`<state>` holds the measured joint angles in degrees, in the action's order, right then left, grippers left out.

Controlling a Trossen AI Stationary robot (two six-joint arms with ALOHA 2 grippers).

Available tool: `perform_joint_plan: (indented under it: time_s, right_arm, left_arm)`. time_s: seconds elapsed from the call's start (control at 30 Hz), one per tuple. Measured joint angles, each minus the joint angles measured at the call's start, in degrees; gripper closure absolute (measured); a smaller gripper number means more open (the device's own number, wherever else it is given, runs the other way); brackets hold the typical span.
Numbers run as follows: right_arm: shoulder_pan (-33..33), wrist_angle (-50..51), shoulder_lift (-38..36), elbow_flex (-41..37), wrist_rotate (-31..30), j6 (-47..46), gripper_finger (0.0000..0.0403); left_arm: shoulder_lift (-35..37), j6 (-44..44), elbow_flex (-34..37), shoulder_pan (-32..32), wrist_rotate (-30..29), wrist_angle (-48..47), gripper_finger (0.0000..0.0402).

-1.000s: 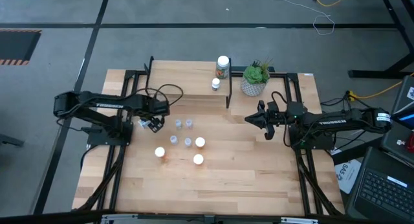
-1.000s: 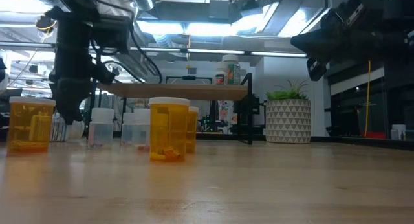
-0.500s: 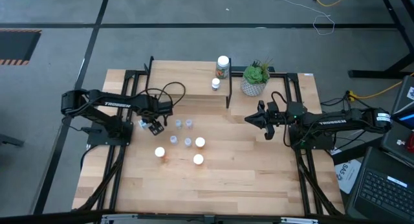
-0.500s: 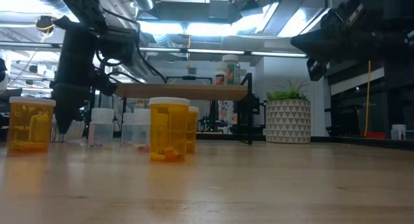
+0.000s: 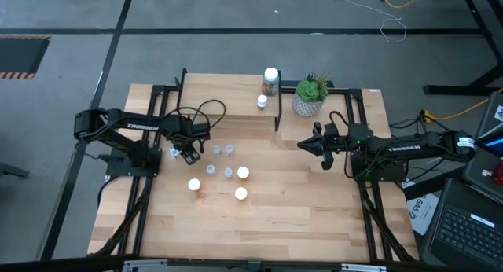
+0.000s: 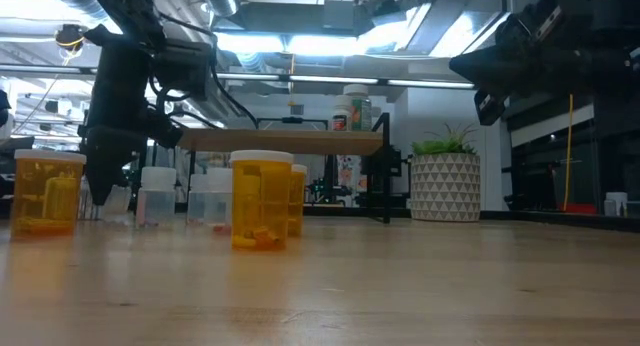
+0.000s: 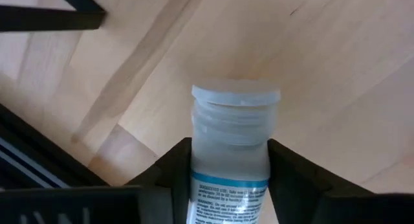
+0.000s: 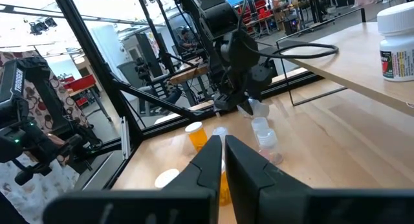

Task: Pick and place medicine bottles onto shelf by color
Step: Put the white blue pill bottle on the shelf

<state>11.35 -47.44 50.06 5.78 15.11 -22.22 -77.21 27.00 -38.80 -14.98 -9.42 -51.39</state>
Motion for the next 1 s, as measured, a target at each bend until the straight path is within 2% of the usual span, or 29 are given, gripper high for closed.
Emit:
perform_joint_plan:
  time_s: [0.23,0.5,0.63,0.73,0.83,0.93,1.0]
  right_arm:
    - [0.00,-0.02,0.00,0.00,0.00,-0.02,0.0380]
    - [0.00,-0.02,0.02,0.00,0.00,-0.03,0.0380]
    - [0.00,-0.03,0.02,0.02,-0.02,-0.02,0.0380]
    - [-0.02,-0.03,0.02,0.02,-0.02,0.02,0.0380]
    - [-0.02,-0.06,0.02,0.02,-0.02,0.04,0.0380]
    - [-0.02,0.02,0.02,0.02,-0.03,0.07,0.0380]
    - [-0.02,0.02,0.02,0.02,-0.04,0.11,0.0380]
  left_arm:
    - [2.42,4.16,-4.53,1.99,0.27,-2.74,0.0255]
    - [8.52,5.91,-15.13,7.60,-1.13,-5.40,0.0255]
    - [11.64,4.16,-20.25,9.36,-10.17,-1.18,0.0255]
    - [12.86,-1.78,-21.45,9.22,-20.53,7.10,0.0255]
    - [13.00,-9.71,-21.45,7.36,-28.11,16.80,0.0255]
    - [12.02,-16.53,-21.35,4.33,-32.56,23.85,0.0255]
    - [11.16,-18.81,-20.20,2.34,-32.77,27.24,0.0255]
